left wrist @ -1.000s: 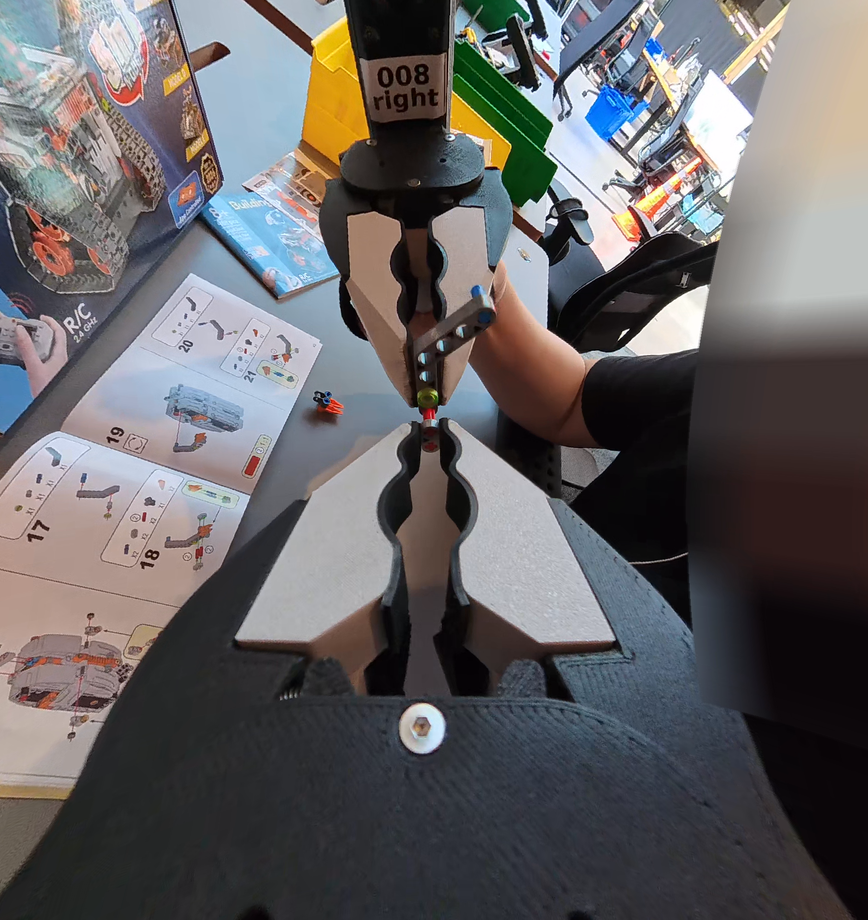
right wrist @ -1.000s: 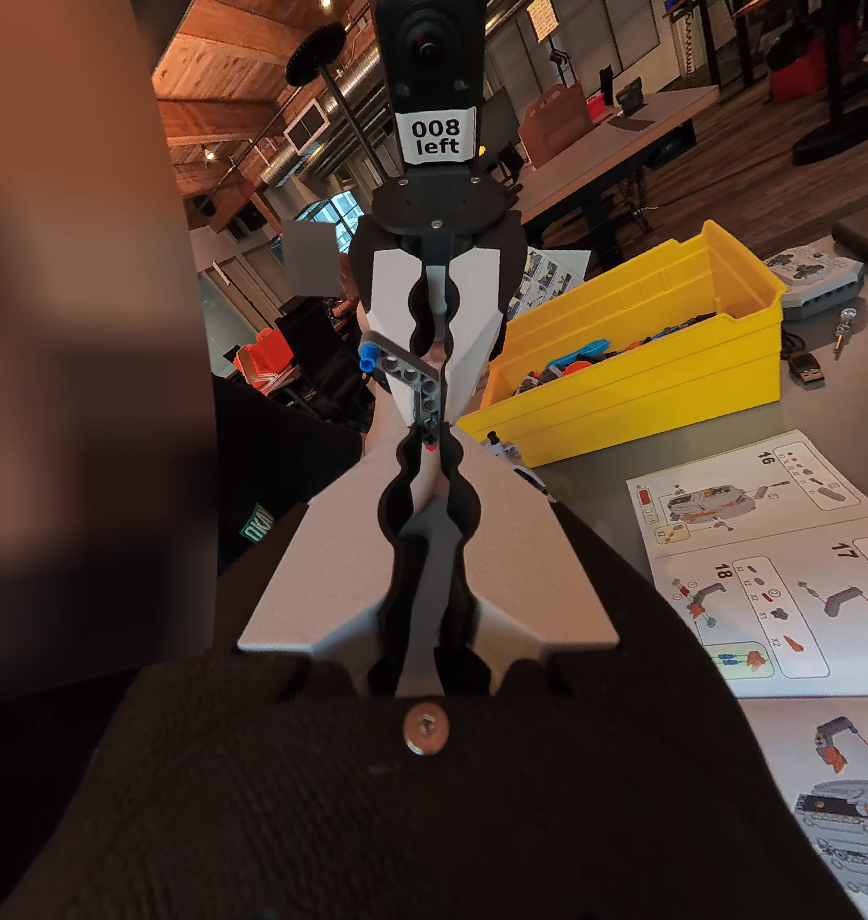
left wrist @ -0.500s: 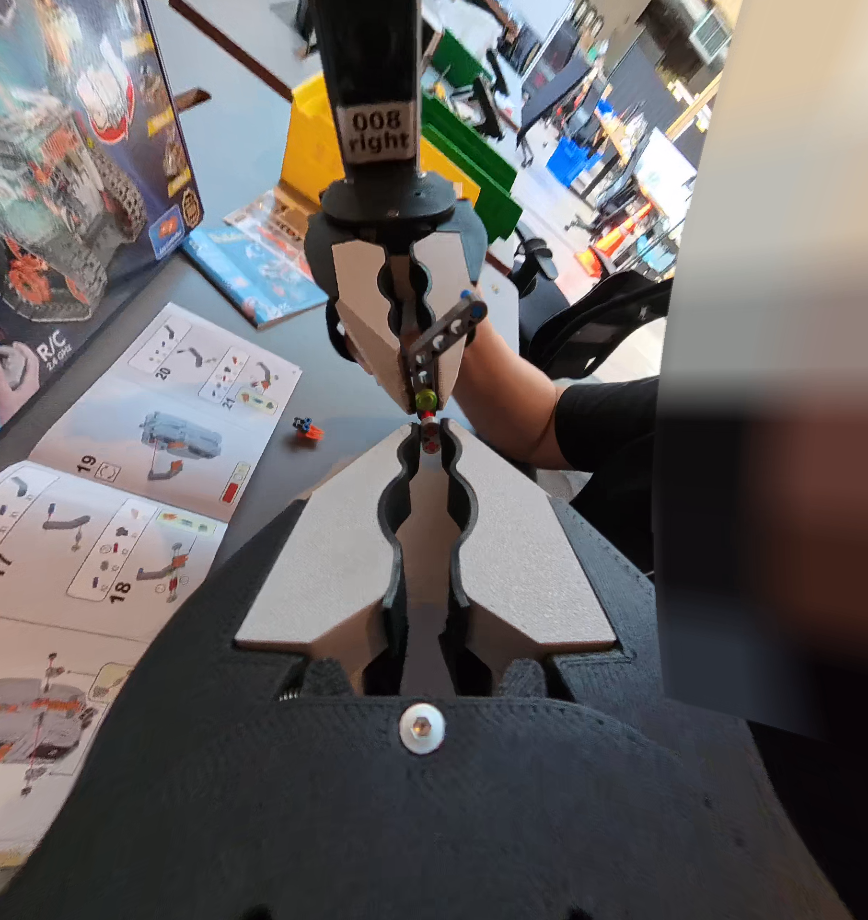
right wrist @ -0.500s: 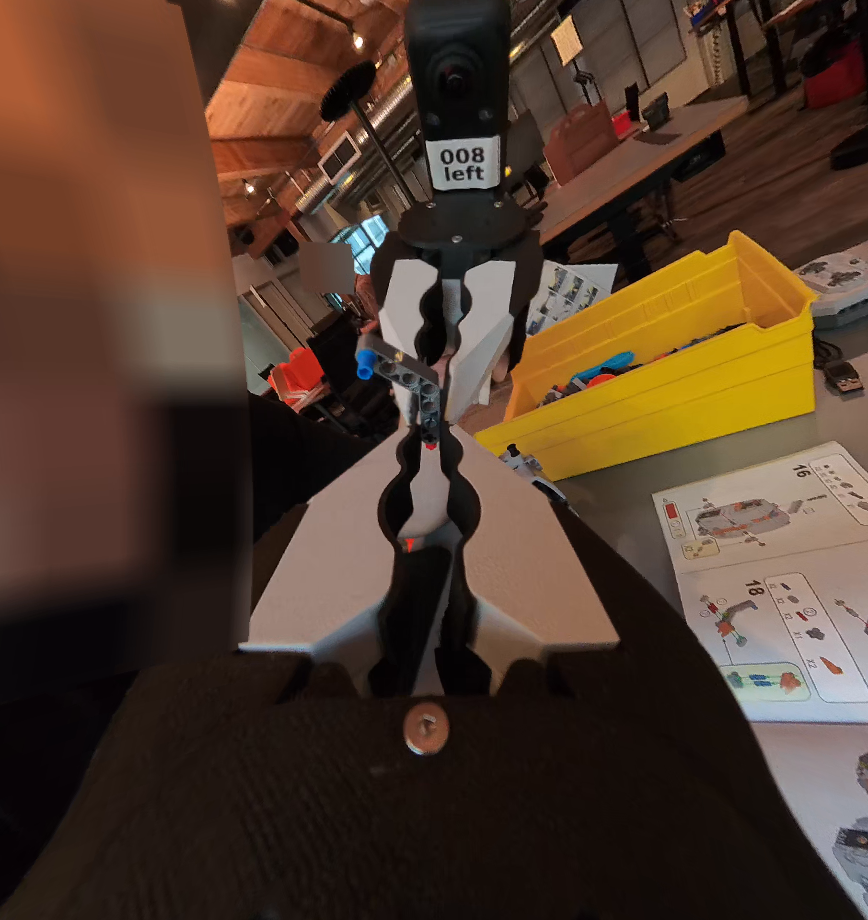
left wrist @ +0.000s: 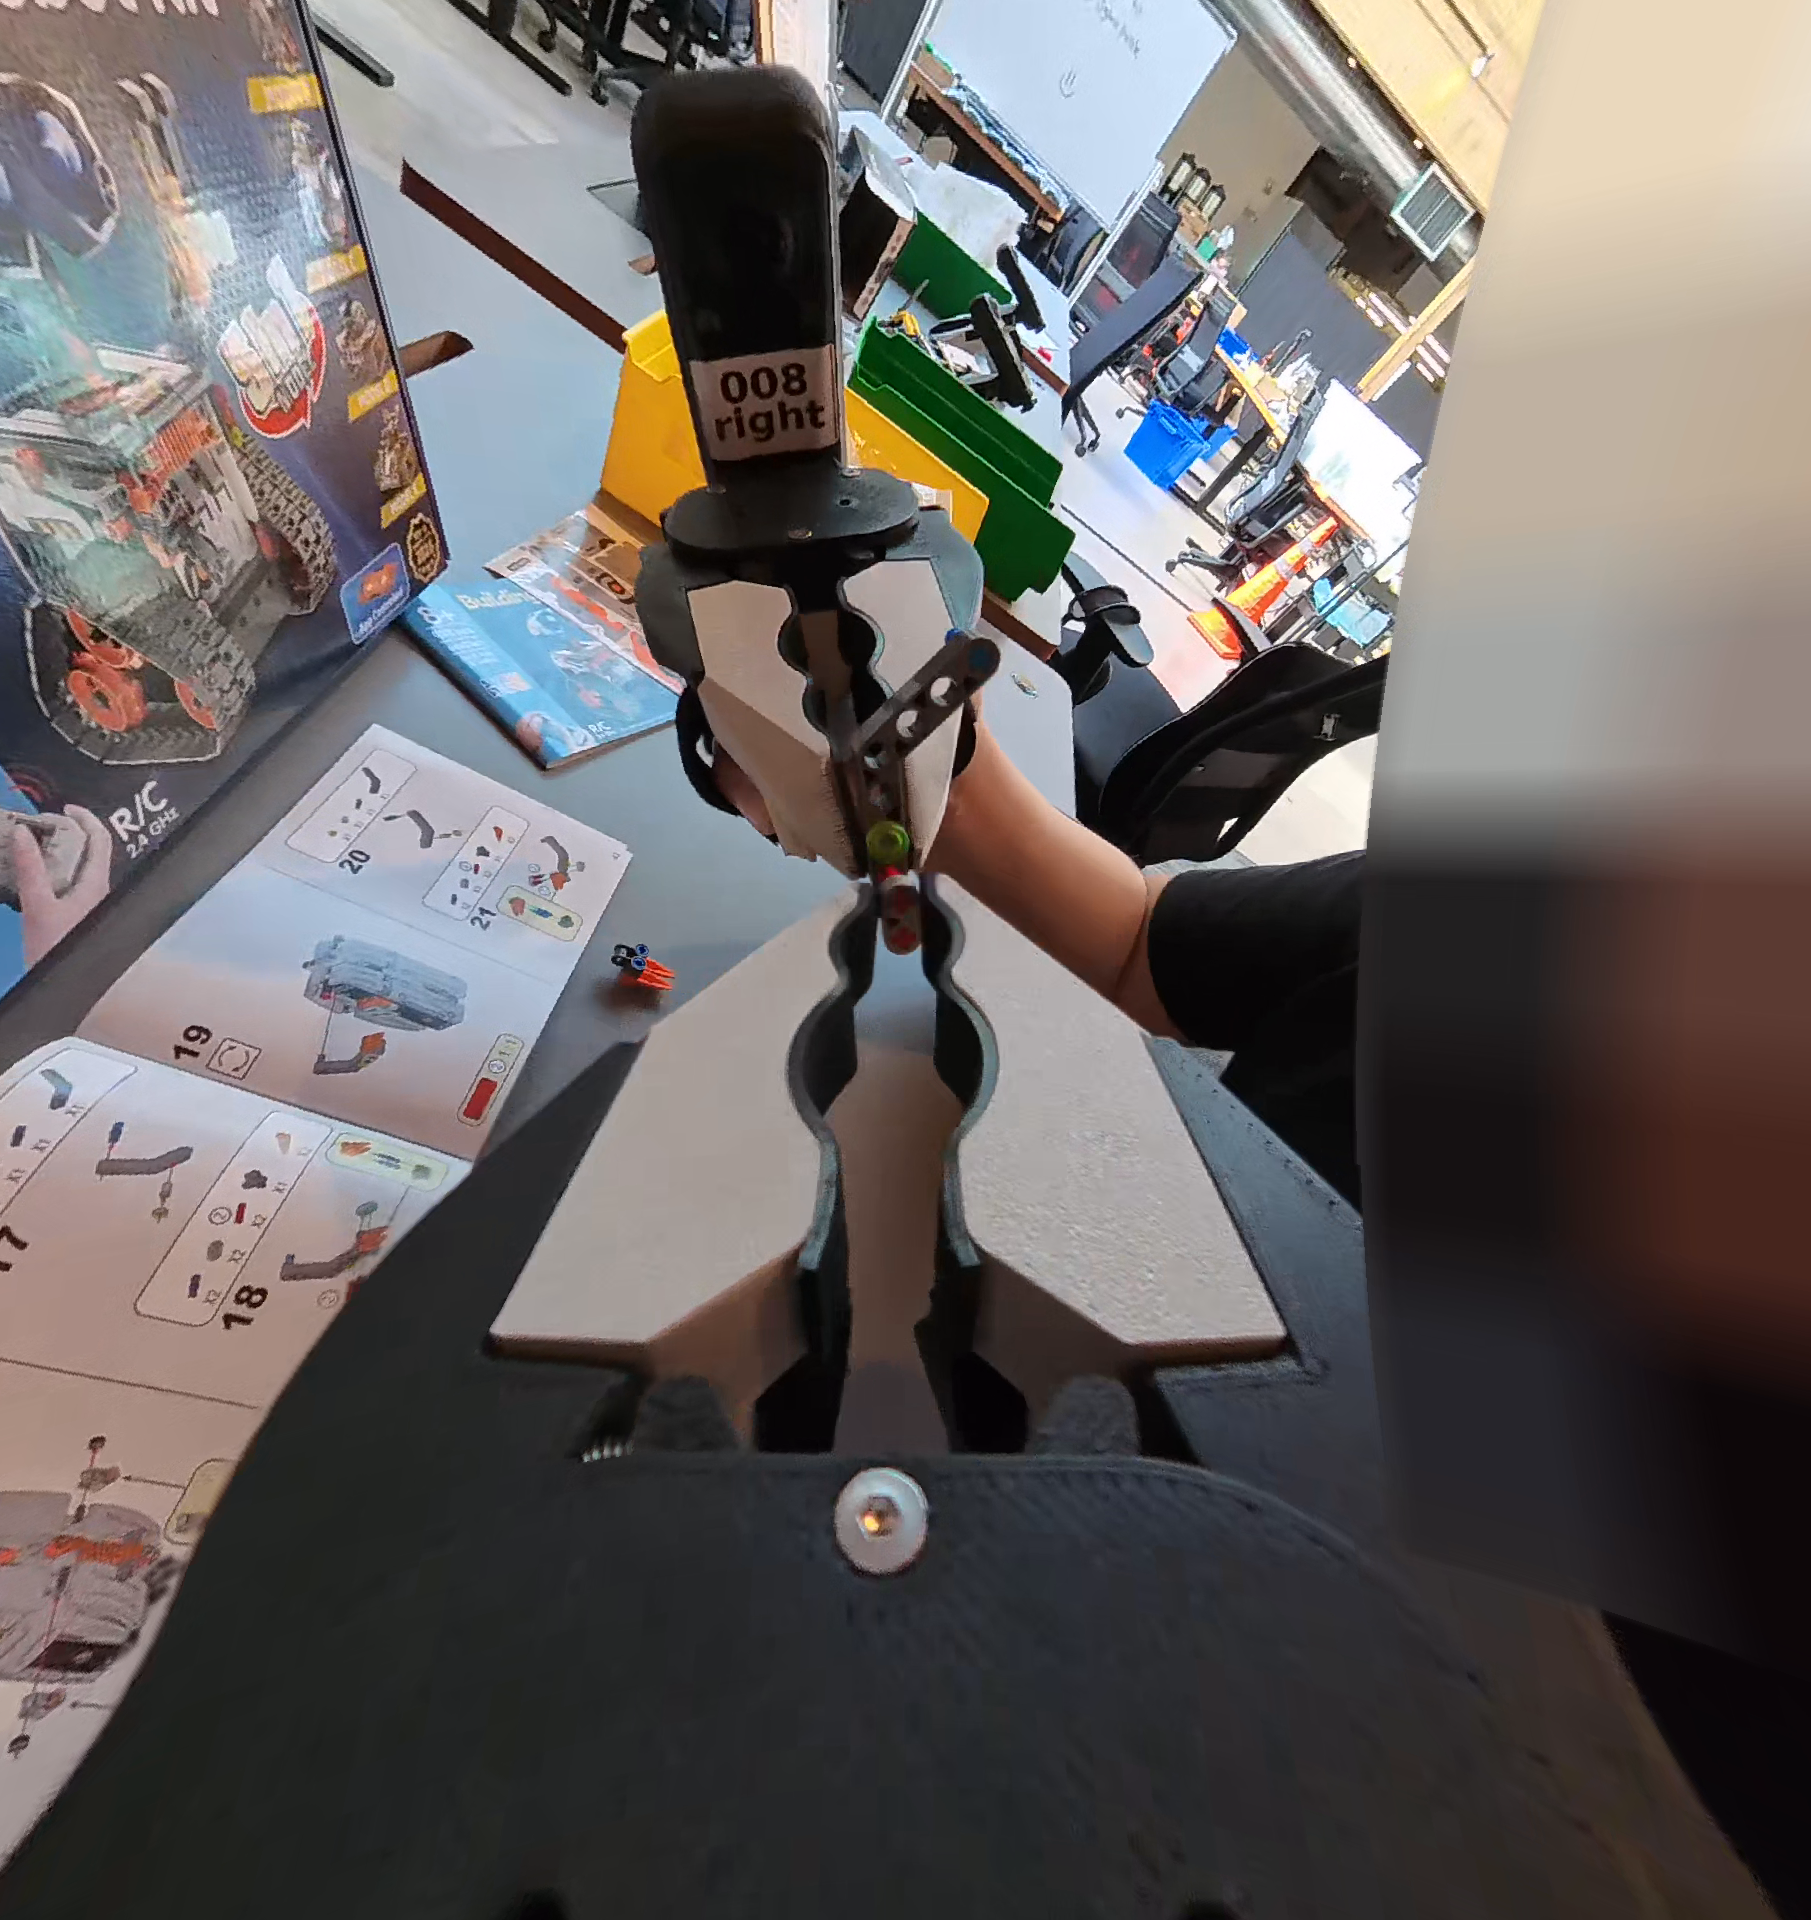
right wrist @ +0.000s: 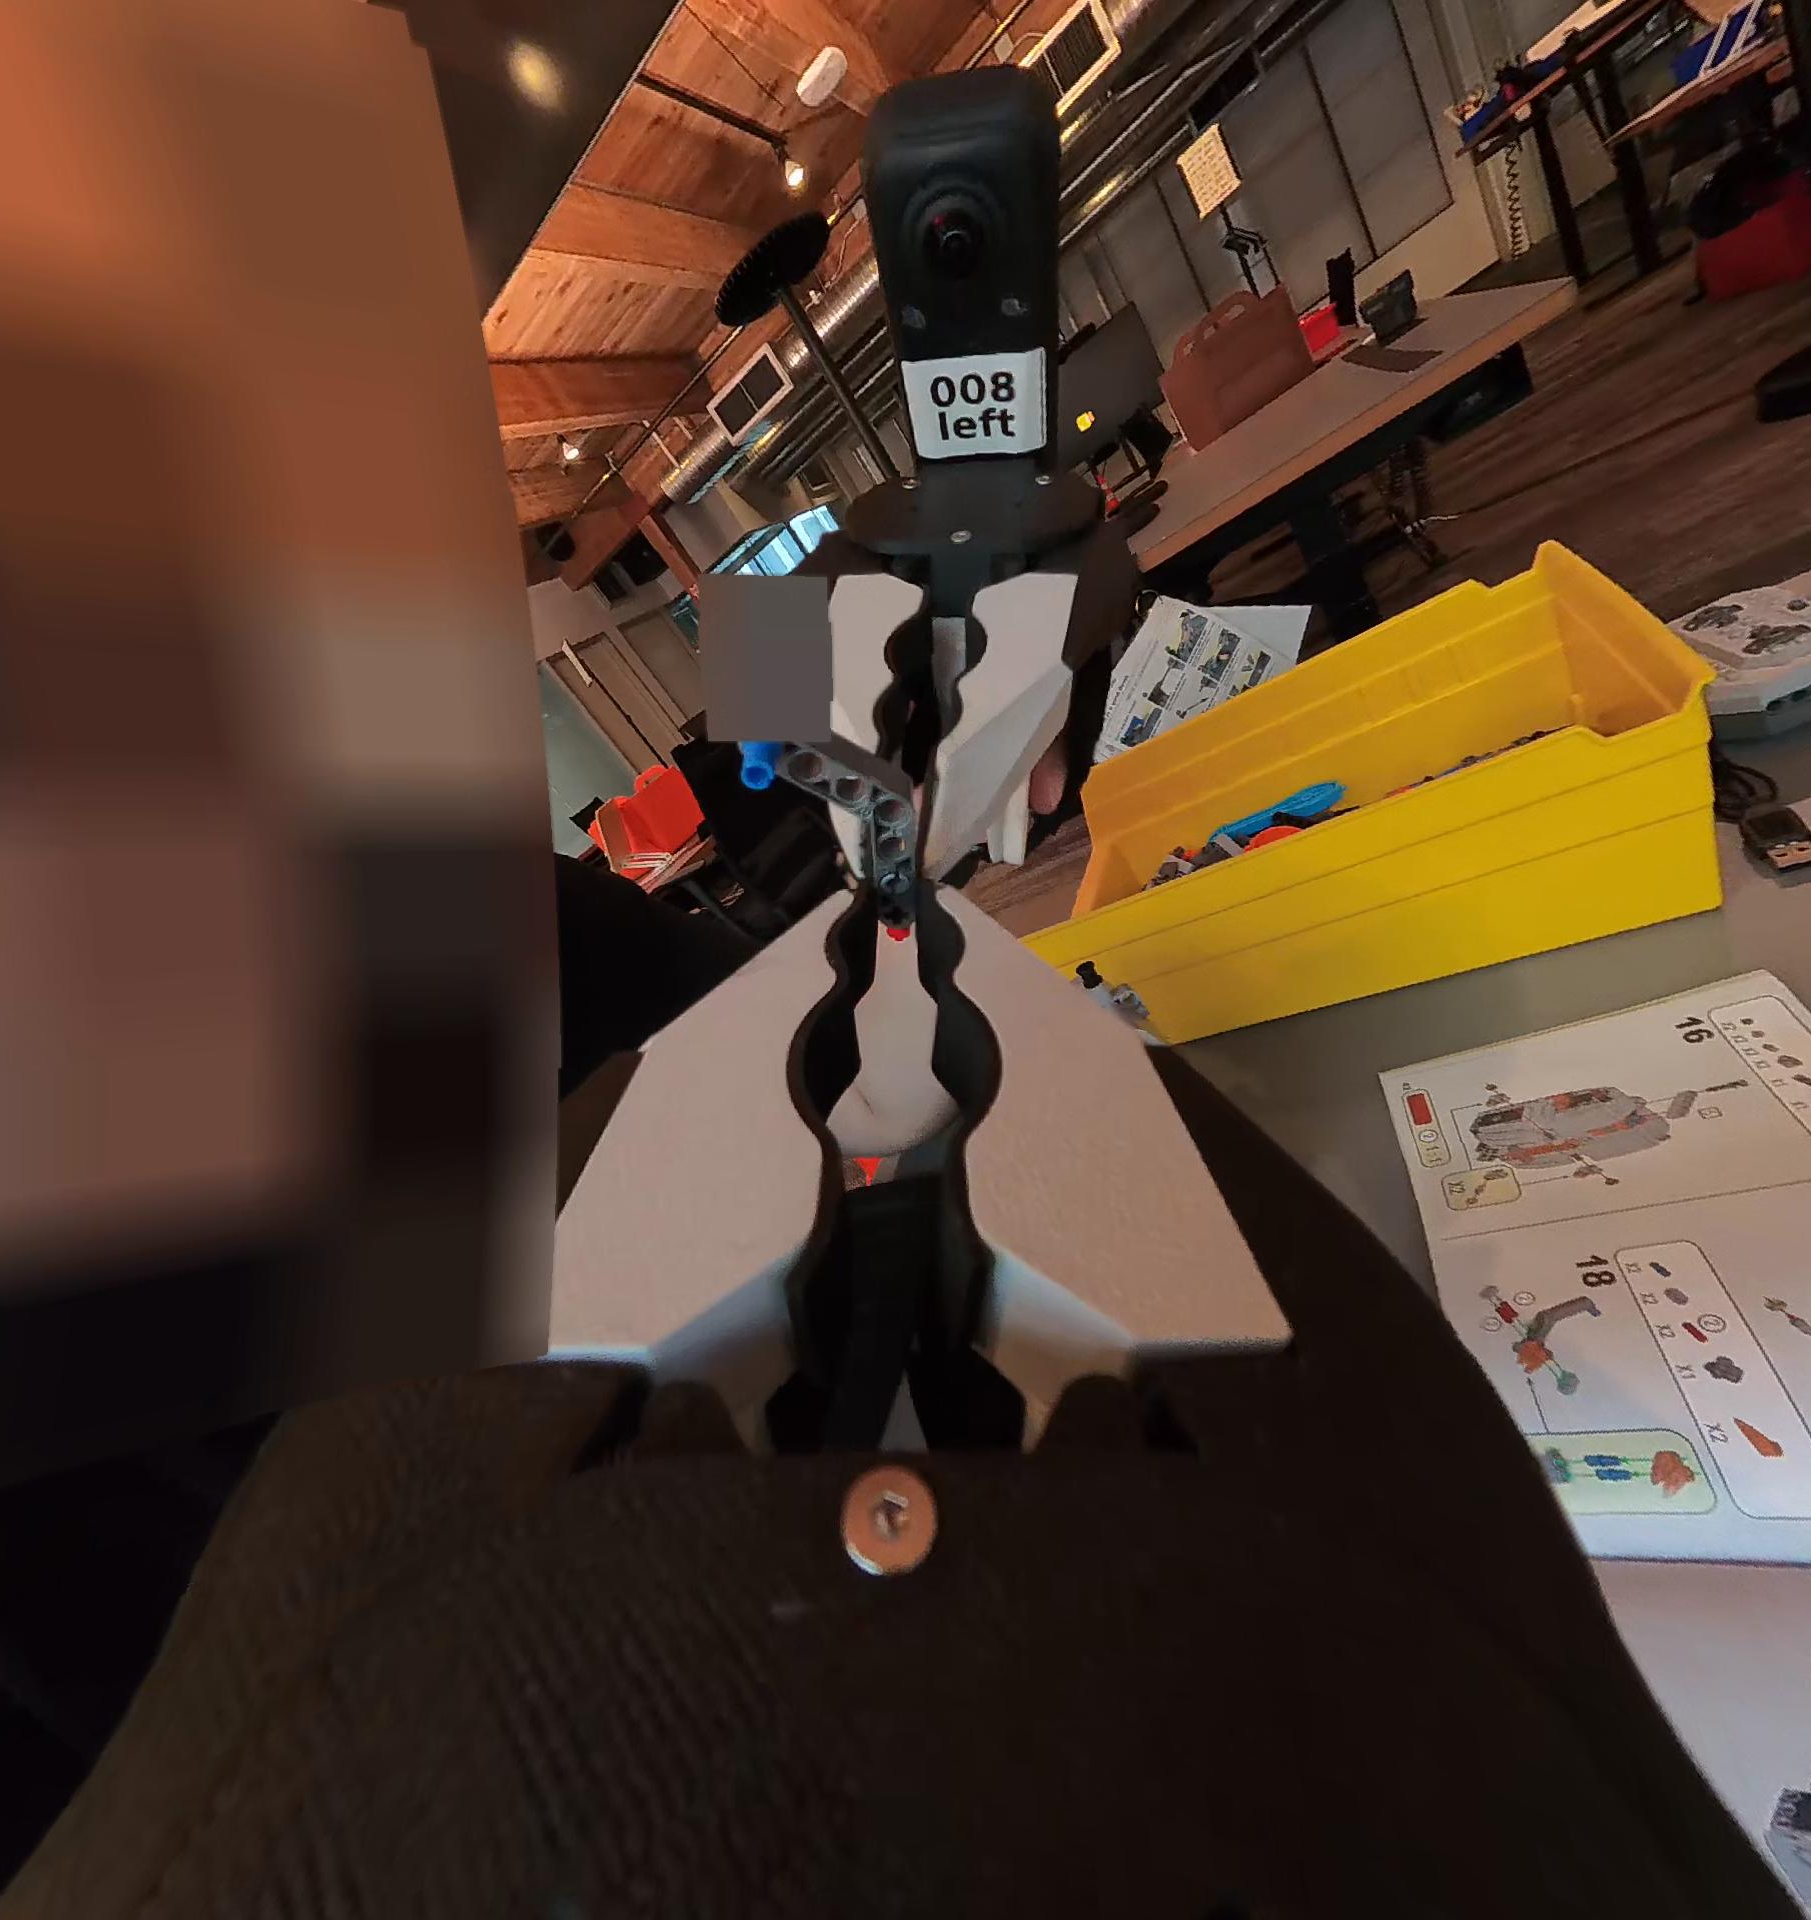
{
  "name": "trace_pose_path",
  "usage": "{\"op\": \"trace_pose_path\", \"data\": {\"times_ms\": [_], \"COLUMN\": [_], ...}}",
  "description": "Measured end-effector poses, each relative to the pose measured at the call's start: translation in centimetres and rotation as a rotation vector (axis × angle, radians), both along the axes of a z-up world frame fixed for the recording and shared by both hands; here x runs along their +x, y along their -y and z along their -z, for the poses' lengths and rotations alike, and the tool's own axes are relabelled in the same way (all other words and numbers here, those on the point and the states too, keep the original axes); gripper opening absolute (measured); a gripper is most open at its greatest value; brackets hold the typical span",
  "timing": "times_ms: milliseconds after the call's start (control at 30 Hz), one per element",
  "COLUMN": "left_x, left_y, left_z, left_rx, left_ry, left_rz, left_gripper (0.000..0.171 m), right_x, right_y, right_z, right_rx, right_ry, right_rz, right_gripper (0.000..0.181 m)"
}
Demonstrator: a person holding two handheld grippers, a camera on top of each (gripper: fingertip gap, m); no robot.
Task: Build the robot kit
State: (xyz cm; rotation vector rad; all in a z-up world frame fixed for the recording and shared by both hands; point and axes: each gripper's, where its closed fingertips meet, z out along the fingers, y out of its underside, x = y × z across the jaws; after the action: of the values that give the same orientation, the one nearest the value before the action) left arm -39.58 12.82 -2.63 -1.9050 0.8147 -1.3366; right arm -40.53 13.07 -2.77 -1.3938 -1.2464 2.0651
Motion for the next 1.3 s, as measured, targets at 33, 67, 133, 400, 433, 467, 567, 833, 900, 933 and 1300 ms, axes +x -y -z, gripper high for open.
{"op": "trace_pose_path", "data": {"times_ms": [33, 67, 133, 400, 433, 467, 567, 833, 900, 933, 1300], "left_x": [-0.02, -0.02, 0.08, 0.20, 0.19, 0.19, 0.17, 0.11, 0.15, 0.14, 0.18], "left_y": [-0.11, -0.16, -0.15, -0.26, -0.20, -0.17, -0.28, -0.42, -0.41, -0.43, -0.32], "left_z": [0.18, 0.25, 0.12, 0.35, 0.30, 0.26, 0.42, 0.66, 0.69, 0.69, 0.78], "left_rx": [-0.002, 0.004, 0.000, -0.022, -0.025, -0.029, -0.036, -0.046, -0.047, -0.048, -0.039], "left_ry": [-0.010, -0.018, -0.012, -0.001, 0.003, 0.008, 0.010, 0.013, 0.014, 0.014, 0.008], "left_rz": [-0.006, -0.008, -0.008, 0.006, 0.008, 0.011, 0.011, 0.012, 0.013, 0.013, 0.019], "left_gripper": [0.006, 0.006, 0.006, 0.006, 0.006, 0.006, 0.006, 0.005, 0.006, 0.006, 0.005], "right_x": [0.00, 0.01, 0.12, 0.18, 0.18, 0.17, 0.15, 0.08, 0.11, 0.11, 0.09], "right_y": [-0.09, -0.10, -0.06, -0.13, -0.06, -0.08, -0.18, -0.27, -0.26, -0.28, -0.16], "right_z": [0.11, 0.13, -0.02, 0.20, 0.15, 0.14, 0.24, 0.51, 0.52, 0.49, 0.52], "right_rx": [0.005, 0.008, 0.007, 0.029, 0.024, 0.022, 0.027, 0.034, 0.034, 0.037, 0.040], "right_ry": [0.005, 0.006, 0.002, 0.026, 0.023, 0.023, 0.030, 0.048, 0.049, 0.048, 0.049], "right_rz": [0.006, 0.007, 0.004, 0.018, 0.013, 0.014, 0.022, 0.032, 0.031, 0.034, 0.032], "right_gripper": [0.007, 0.007, 0.007, 0.007, 0.007, 0.007, 0.007, 0.007, 0.007, 0.006, 0.006]}}
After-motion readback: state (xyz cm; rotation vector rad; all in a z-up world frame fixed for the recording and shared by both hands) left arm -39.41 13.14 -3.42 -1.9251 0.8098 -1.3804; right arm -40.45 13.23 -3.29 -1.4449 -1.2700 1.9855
